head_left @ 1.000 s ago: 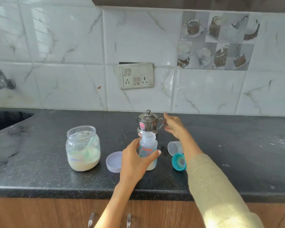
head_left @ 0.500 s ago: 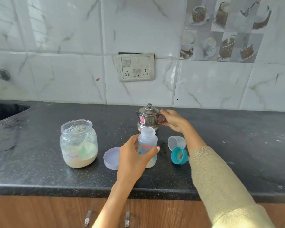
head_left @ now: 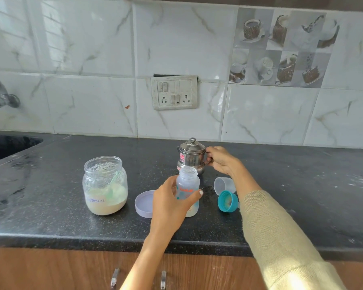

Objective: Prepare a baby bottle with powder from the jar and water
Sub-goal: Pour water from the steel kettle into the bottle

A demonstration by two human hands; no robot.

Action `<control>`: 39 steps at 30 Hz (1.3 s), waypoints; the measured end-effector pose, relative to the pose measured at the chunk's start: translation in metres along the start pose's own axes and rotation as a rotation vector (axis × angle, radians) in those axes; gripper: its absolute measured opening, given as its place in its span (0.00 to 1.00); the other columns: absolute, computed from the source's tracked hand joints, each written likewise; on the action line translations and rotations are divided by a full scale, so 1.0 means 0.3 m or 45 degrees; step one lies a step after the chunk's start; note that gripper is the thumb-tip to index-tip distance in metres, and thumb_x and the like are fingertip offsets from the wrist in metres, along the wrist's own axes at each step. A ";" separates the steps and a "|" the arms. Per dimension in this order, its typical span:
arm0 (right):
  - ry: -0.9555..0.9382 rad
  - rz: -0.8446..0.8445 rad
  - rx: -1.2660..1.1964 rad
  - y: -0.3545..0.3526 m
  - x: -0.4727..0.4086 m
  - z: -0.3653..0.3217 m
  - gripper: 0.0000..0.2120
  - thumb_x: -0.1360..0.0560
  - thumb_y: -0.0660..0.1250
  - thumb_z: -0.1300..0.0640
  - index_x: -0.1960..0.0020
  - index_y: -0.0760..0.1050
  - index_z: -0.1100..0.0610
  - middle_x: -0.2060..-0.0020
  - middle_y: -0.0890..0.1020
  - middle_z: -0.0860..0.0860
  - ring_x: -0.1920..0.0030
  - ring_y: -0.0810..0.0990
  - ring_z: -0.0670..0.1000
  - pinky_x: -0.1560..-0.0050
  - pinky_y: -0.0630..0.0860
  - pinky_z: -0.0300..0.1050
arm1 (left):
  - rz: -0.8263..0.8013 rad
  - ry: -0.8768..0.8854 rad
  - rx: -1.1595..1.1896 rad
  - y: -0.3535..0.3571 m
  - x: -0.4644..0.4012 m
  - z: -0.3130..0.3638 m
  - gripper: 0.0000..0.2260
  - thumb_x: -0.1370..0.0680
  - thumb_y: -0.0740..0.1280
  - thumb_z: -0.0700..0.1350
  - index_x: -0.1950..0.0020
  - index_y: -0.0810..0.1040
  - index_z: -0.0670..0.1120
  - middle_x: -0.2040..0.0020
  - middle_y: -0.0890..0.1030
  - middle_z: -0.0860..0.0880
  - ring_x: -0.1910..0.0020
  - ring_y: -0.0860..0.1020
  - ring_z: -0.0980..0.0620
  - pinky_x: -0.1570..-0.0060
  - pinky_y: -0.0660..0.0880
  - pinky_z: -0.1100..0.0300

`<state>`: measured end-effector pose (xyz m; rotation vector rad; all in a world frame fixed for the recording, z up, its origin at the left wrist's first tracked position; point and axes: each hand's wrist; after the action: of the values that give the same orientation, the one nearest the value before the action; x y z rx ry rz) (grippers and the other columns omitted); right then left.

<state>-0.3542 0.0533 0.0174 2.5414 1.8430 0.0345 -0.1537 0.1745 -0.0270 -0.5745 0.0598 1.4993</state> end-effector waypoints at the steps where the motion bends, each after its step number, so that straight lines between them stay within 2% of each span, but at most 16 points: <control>1: 0.004 0.001 -0.007 0.000 0.001 0.000 0.13 0.21 0.55 0.66 0.63 0.66 0.57 0.75 0.63 0.50 0.70 0.60 0.47 0.68 0.64 0.41 | 0.002 0.002 -0.003 -0.001 0.001 0.002 0.25 0.34 0.75 0.54 0.39 0.74 0.50 0.49 0.78 0.59 0.50 0.75 0.60 0.55 0.69 0.68; 5: -0.002 0.002 -0.025 -0.002 0.014 0.000 0.14 0.22 0.54 0.66 0.64 0.65 0.56 0.74 0.62 0.50 0.71 0.59 0.47 0.68 0.63 0.41 | 0.004 -0.002 -0.013 -0.001 0.002 -0.002 0.26 0.34 0.75 0.55 0.39 0.74 0.51 0.48 0.78 0.58 0.49 0.74 0.59 0.53 0.69 0.65; 10: -0.001 -0.001 -0.102 -0.005 0.023 0.015 0.11 0.21 0.55 0.64 0.61 0.68 0.57 0.84 0.66 0.45 0.72 0.59 0.46 0.70 0.62 0.40 | 0.004 -0.025 -0.013 0.004 0.000 -0.012 0.28 0.34 0.75 0.55 0.37 0.74 0.50 0.42 0.79 0.54 0.44 0.77 0.56 0.46 0.75 0.60; 13: 0.028 -0.060 -0.143 -0.015 0.022 0.017 0.08 0.19 0.57 0.57 0.56 0.70 0.57 0.83 0.65 0.44 0.71 0.59 0.46 0.69 0.63 0.40 | 0.009 -0.033 0.002 0.008 -0.001 -0.010 0.29 0.34 0.75 0.56 0.36 0.73 0.50 0.41 0.79 0.54 0.43 0.76 0.55 0.44 0.75 0.58; 16: 0.027 -0.168 -0.135 -0.028 0.034 0.005 0.09 0.21 0.61 0.51 0.57 0.71 0.54 0.80 0.66 0.45 0.73 0.60 0.45 0.68 0.62 0.39 | 0.015 -0.031 0.005 0.010 0.001 -0.012 0.28 0.34 0.75 0.55 0.36 0.73 0.50 0.41 0.78 0.54 0.42 0.76 0.55 0.46 0.72 0.61; 18: -0.008 -0.199 -0.098 -0.033 0.035 0.004 0.05 0.22 0.63 0.53 0.53 0.71 0.54 0.74 0.73 0.45 0.75 0.62 0.43 0.69 0.63 0.38 | 0.012 -0.027 0.019 0.011 0.000 -0.015 0.28 0.34 0.75 0.55 0.36 0.73 0.50 0.41 0.78 0.55 0.42 0.76 0.55 0.46 0.73 0.61; 20: -0.021 -0.217 -0.084 -0.043 0.030 0.013 0.04 0.23 0.65 0.56 0.49 0.72 0.53 0.67 0.75 0.48 0.76 0.65 0.42 0.69 0.65 0.38 | -0.002 -0.021 0.038 0.013 0.001 -0.017 0.28 0.34 0.75 0.54 0.36 0.73 0.50 0.41 0.79 0.55 0.43 0.76 0.55 0.46 0.74 0.62; 22: -0.014 -0.258 -0.099 -0.054 0.022 0.019 0.07 0.23 0.65 0.57 0.45 0.74 0.53 0.69 0.72 0.48 0.75 0.66 0.43 0.68 0.67 0.39 | -0.008 -0.017 0.046 0.013 0.002 -0.020 0.28 0.33 0.75 0.53 0.36 0.72 0.50 0.41 0.78 0.55 0.43 0.76 0.56 0.47 0.72 0.64; 24: -0.004 -0.304 -0.158 -0.060 0.015 0.020 0.09 0.23 0.64 0.58 0.43 0.75 0.55 0.76 0.70 0.47 0.76 0.65 0.44 0.69 0.66 0.38 | -0.007 -0.012 0.053 0.012 0.001 -0.019 0.28 0.33 0.75 0.53 0.36 0.72 0.51 0.40 0.78 0.54 0.44 0.75 0.58 0.48 0.71 0.65; 28: -0.006 -0.314 -0.275 -0.051 0.013 0.030 0.05 0.22 0.63 0.59 0.49 0.78 0.57 0.81 0.66 0.45 0.79 0.60 0.43 0.68 0.60 0.39 | 0.001 0.000 0.047 0.010 0.001 -0.014 0.27 0.33 0.75 0.53 0.36 0.72 0.51 0.41 0.78 0.55 0.47 0.73 0.60 0.50 0.70 0.66; 33: 0.042 -0.137 -0.393 -0.038 -0.017 0.044 0.05 0.23 0.63 0.61 0.53 0.79 0.56 0.79 0.74 0.45 0.81 0.59 0.42 0.72 0.57 0.37 | -0.003 0.006 0.041 0.009 0.003 -0.015 0.28 0.33 0.75 0.53 0.35 0.71 0.51 0.41 0.77 0.55 0.47 0.72 0.61 0.50 0.69 0.67; 35: 0.060 -0.068 -0.425 -0.035 -0.027 0.046 0.05 0.24 0.64 0.61 0.53 0.79 0.56 0.75 0.78 0.45 0.78 0.59 0.43 0.73 0.58 0.35 | -0.006 0.006 0.046 0.007 0.004 -0.016 0.28 0.33 0.75 0.53 0.35 0.71 0.51 0.42 0.77 0.57 0.47 0.72 0.61 0.51 0.68 0.67; 39: 0.074 0.014 -0.500 -0.035 -0.040 0.050 0.05 0.26 0.67 0.62 0.56 0.80 0.56 0.74 0.80 0.46 0.71 0.61 0.44 0.67 0.61 0.36 | -0.009 0.010 0.042 0.007 0.004 -0.015 0.27 0.33 0.74 0.53 0.36 0.71 0.52 0.47 0.74 0.60 0.48 0.72 0.62 0.56 0.66 0.74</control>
<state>-0.3676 0.0455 0.0021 2.2981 1.6427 0.4291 -0.1541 0.1737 -0.0320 -0.5533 0.0884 1.4868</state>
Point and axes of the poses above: each hand's wrist, its own x-axis away from the middle knuckle, its own y-axis out of the palm, z = x × y
